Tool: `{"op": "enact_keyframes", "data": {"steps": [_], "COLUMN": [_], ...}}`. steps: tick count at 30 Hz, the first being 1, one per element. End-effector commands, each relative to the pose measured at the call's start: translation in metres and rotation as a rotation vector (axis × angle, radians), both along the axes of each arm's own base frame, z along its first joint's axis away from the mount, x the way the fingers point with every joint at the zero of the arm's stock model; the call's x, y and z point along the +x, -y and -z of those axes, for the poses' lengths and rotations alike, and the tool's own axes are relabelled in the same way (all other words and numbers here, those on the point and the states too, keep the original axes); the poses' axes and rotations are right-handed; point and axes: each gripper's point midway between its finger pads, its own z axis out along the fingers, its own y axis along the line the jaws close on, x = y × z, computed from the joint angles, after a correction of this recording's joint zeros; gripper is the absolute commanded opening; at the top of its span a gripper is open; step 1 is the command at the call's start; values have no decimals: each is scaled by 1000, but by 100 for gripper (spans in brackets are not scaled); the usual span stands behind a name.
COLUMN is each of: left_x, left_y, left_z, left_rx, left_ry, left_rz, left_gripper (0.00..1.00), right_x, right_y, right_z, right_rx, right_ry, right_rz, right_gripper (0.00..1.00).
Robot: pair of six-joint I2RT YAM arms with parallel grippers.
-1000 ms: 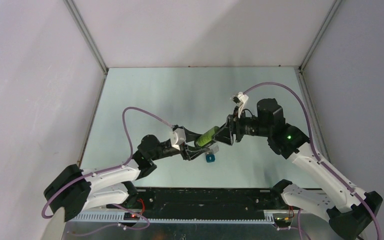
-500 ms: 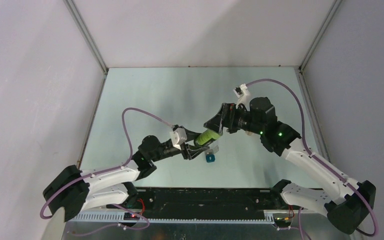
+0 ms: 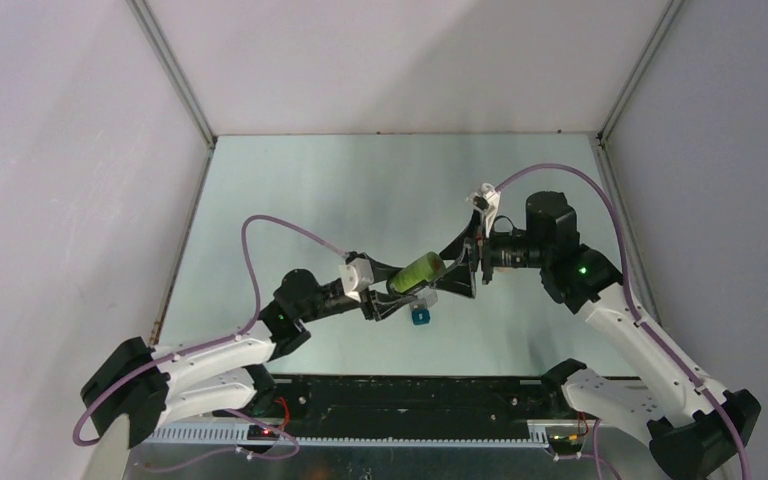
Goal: Sort the pills into containers
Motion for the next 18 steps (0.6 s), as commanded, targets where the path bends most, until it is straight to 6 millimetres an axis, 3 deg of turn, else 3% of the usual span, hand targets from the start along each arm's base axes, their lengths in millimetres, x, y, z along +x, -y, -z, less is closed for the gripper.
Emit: {"op": "enact_keyframes", "data": {"steps": [1,7,14,18], "left_x": [-4,-10,-12,-7], "left_y": [4,6,8,7], "left_z": [-36,-37,-38,-38], "left_rx": [-62,-67,-67,-67], "left_ry": [95,99,102,103], "left_rz": [37,74,92,64], "left_gripper": [0,0,0,0], "right_x": [-6,11,26,33], "right_y": [0,-3,-10,-19], "right_z": [-7,-11,-9,-1], "right_rx": [7,20,43,28], "right_ry": [112,89,-9,-60], "right_rz": [-77,8,77,128], "right_gripper": [86,71,37,30]}}
